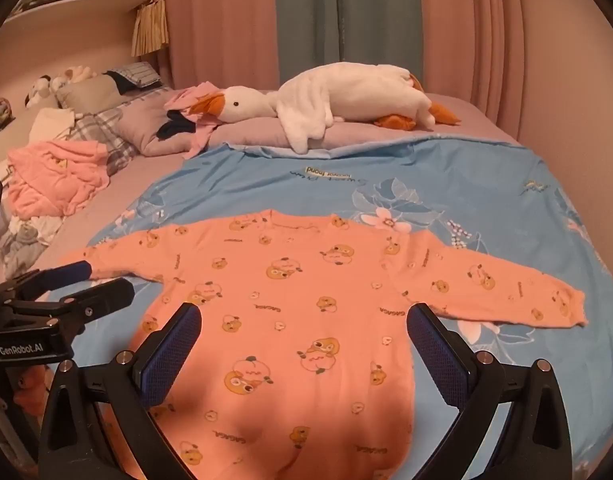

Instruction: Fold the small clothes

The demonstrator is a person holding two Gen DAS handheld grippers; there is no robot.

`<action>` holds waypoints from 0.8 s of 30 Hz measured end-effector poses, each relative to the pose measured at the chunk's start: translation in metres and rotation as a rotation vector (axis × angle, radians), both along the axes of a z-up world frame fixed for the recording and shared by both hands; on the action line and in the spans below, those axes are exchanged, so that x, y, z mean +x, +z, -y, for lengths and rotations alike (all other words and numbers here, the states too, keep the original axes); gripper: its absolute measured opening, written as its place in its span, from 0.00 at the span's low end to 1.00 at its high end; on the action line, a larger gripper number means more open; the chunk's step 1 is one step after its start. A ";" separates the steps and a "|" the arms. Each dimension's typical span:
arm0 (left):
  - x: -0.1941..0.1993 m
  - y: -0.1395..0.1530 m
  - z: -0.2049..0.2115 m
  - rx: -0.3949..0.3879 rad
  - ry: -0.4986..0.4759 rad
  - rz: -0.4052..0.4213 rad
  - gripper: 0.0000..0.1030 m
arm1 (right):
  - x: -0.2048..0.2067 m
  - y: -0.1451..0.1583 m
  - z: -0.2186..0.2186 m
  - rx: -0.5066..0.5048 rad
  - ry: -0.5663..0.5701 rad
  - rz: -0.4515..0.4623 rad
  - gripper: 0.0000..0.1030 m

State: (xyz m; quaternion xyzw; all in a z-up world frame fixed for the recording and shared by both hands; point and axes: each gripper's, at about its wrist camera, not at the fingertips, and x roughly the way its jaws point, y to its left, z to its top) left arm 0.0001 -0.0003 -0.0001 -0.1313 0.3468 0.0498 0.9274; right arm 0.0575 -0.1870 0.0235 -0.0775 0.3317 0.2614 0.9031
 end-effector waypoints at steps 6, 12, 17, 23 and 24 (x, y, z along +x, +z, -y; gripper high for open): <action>0.000 -0.001 0.000 0.009 -0.006 0.001 0.96 | 0.001 -0.002 0.000 0.015 -0.001 -0.017 0.99; 0.003 0.006 0.002 0.009 0.002 -0.003 0.95 | 0.003 -0.003 0.002 0.024 -0.005 -0.027 0.99; 0.006 0.006 0.007 0.028 -0.007 -0.005 0.95 | 0.003 -0.004 0.002 0.027 -0.005 -0.031 0.99; 0.001 0.002 0.007 -0.008 -0.022 -0.001 0.95 | 0.004 -0.005 0.002 0.029 -0.007 -0.032 0.99; 0.001 0.001 0.007 -0.016 -0.023 0.000 0.95 | 0.003 -0.005 0.002 0.031 -0.009 -0.034 0.99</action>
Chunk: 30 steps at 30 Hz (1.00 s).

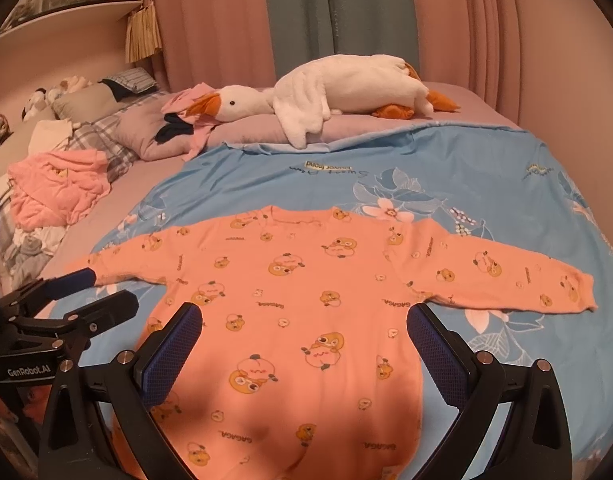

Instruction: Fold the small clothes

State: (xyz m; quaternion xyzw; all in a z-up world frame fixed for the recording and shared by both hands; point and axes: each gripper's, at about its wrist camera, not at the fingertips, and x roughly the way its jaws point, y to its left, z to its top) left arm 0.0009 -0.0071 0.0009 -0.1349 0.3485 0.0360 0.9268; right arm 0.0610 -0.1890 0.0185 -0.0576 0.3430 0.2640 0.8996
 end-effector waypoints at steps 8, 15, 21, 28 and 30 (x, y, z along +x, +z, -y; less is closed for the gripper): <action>-0.002 0.001 0.002 -0.007 0.001 0.043 0.94 | -0.001 -0.002 0.003 0.008 -0.010 -0.006 0.99; -0.002 0.000 0.002 -0.013 0.000 0.046 0.94 | 0.000 -0.001 0.004 0.008 -0.012 -0.005 0.99; -0.002 0.000 0.003 0.016 -0.003 0.024 0.94 | 0.002 0.000 0.005 0.011 -0.019 -0.008 0.99; -0.002 -0.001 0.003 0.045 -0.004 0.030 0.94 | 0.004 0.002 0.008 0.016 -0.026 -0.009 0.99; 0.000 -0.001 0.003 0.062 0.000 0.028 0.94 | 0.005 0.002 0.008 0.015 -0.028 -0.009 0.99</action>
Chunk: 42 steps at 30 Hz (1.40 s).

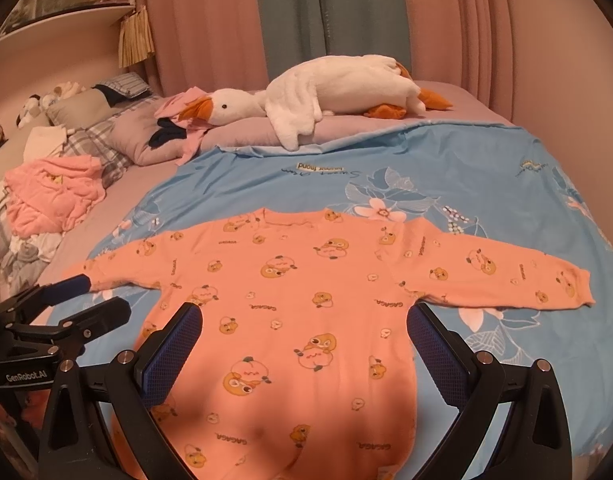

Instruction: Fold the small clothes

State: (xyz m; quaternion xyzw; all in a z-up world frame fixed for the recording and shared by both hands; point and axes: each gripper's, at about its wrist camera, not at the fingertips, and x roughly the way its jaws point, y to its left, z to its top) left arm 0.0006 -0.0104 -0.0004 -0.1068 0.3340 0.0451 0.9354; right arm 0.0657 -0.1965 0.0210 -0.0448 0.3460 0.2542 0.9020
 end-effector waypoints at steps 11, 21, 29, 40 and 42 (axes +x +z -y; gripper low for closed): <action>0.002 -0.002 -0.001 0.000 0.000 -0.023 0.94 | 0.000 0.000 0.001 -0.003 -0.004 0.001 0.99; 0.002 -0.004 0.000 0.014 -0.006 0.002 0.94 | 0.004 0.000 0.006 0.014 -0.020 -0.004 0.99; 0.000 -0.002 0.001 0.036 -0.009 0.033 0.93 | 0.004 -0.001 0.009 0.024 -0.022 -0.007 0.99; 0.021 -0.007 0.001 -0.024 0.001 0.023 0.90 | 0.045 0.005 0.059 0.208 -0.089 -0.033 0.93; 0.029 -0.011 0.004 -0.042 -0.018 0.026 0.89 | 0.058 0.007 0.076 0.250 -0.116 -0.043 0.93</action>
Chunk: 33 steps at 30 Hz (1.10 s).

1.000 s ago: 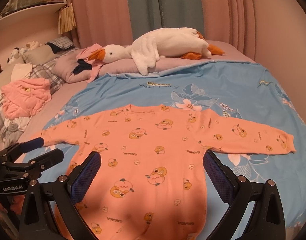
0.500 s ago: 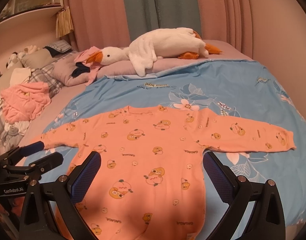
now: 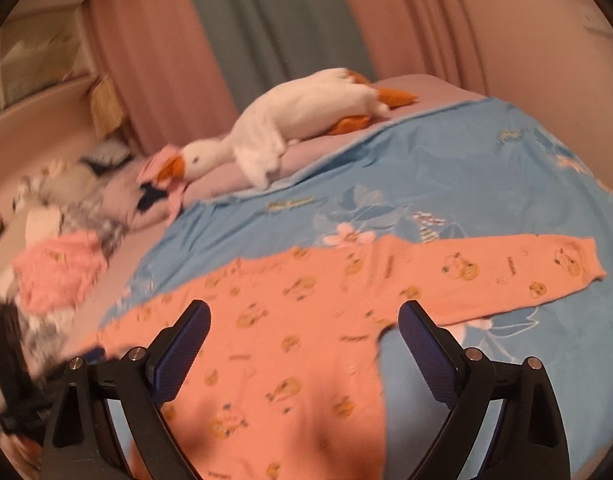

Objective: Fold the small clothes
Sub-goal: 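Grasp the cuff of the sleeve nearest the right gripper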

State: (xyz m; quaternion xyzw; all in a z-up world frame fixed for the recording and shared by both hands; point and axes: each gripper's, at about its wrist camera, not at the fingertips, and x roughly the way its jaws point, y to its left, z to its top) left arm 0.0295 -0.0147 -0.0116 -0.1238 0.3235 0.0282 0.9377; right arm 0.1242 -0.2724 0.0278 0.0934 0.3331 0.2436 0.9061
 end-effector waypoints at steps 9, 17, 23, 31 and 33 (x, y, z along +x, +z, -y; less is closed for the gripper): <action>0.052 -0.031 0.024 -0.089 -0.035 -0.072 0.73 | 0.070 -0.009 0.106 0.177 -0.263 -0.074 0.82; 0.082 -0.071 0.057 -0.158 -0.072 -0.169 0.59 | 0.118 -0.086 0.223 0.199 -0.681 -0.314 0.57; 0.082 -0.087 0.061 -0.124 -0.065 -0.217 0.59 | 0.121 -0.126 0.242 0.261 -0.733 -0.396 0.53; 0.081 -0.093 0.049 -0.159 -0.028 -0.241 0.58 | 0.134 -0.125 0.243 0.236 -0.761 -0.330 0.06; 0.078 -0.091 0.045 -0.161 -0.023 -0.239 0.59 | 0.128 -0.110 0.246 0.227 -0.777 -0.265 0.06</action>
